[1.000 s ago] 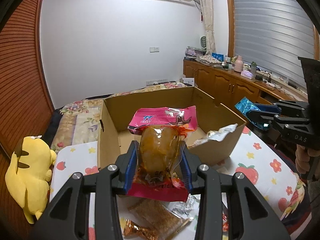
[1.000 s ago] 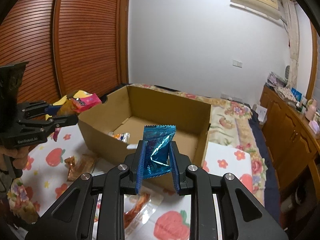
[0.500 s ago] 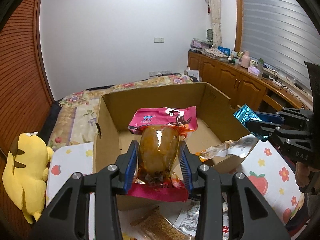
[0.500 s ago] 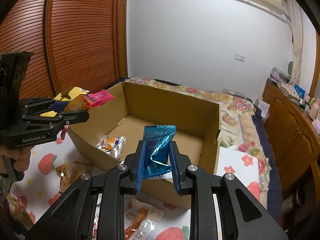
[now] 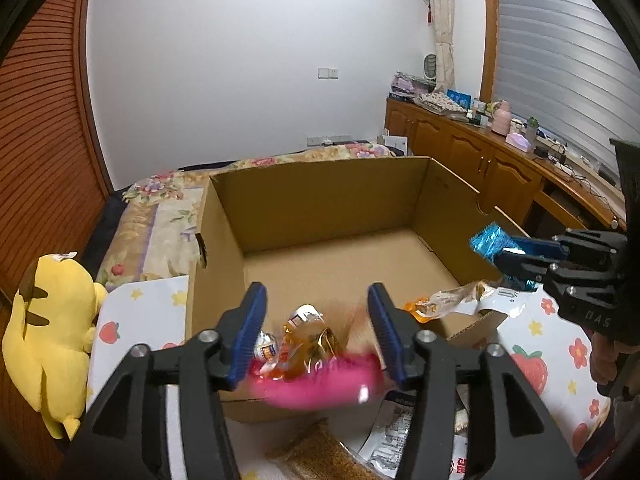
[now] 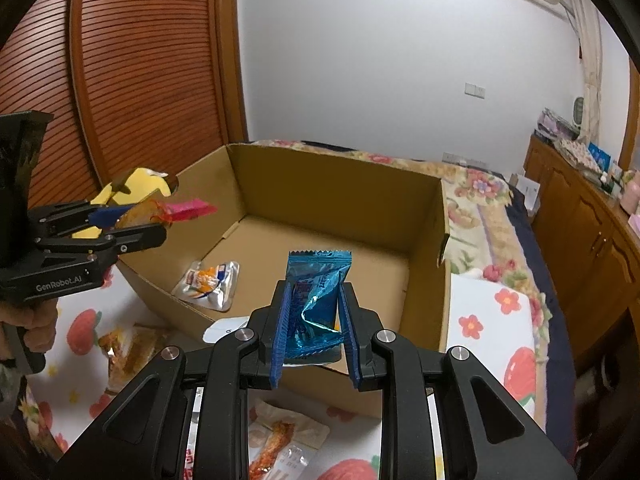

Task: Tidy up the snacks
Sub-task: 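Open the left tool to drop the pink cake while the right tool releases the blue candy, then move the left tool to the sesame bar while the right tool approaches the chicken-feet pack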

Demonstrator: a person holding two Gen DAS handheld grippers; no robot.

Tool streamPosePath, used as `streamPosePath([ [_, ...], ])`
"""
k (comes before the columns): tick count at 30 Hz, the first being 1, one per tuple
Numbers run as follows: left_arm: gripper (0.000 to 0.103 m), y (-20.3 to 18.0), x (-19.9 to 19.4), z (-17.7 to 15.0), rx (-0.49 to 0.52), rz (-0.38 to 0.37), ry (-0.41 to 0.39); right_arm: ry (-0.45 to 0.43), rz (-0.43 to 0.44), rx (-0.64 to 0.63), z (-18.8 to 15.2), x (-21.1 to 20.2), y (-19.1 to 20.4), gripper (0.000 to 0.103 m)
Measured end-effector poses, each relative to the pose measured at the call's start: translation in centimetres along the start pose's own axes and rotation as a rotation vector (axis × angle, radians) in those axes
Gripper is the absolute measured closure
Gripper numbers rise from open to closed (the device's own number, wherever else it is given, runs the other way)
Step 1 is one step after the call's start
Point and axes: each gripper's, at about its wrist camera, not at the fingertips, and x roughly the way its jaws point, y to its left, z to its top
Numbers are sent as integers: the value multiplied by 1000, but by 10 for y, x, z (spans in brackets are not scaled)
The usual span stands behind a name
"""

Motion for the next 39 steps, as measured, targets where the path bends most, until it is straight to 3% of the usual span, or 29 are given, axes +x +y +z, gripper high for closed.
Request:
streamPosePath([
  [5, 37, 1, -3, 0, -8, -2, -8, 5, 6, 16, -3, 4, -1, 78],
  [7, 26, 0, -6, -1, -7, 0, -24, 1, 9, 19, -4, 4, -1, 74],
  [14, 19, -7, -15, -9, 6, 1, -45, -17, 10, 12, -8, -4, 3, 67],
  [16, 16, -9, -19, -12, 16, 5, -54, -28, 20, 18, -10, -9, 4, 59],
  [19, 2, -12, -24, -17, 23, 20, -78, -45, 28, 23, -15, -17, 8, 53],
  [22, 1, -12, -28, -23, 20, 25, -90, -61, 33, 18, -18, -25, 16, 46],
  [39, 1, -14, -54, -68, 24, -15, -89, -101, 72, 16, -53, -64, 43, 43],
])
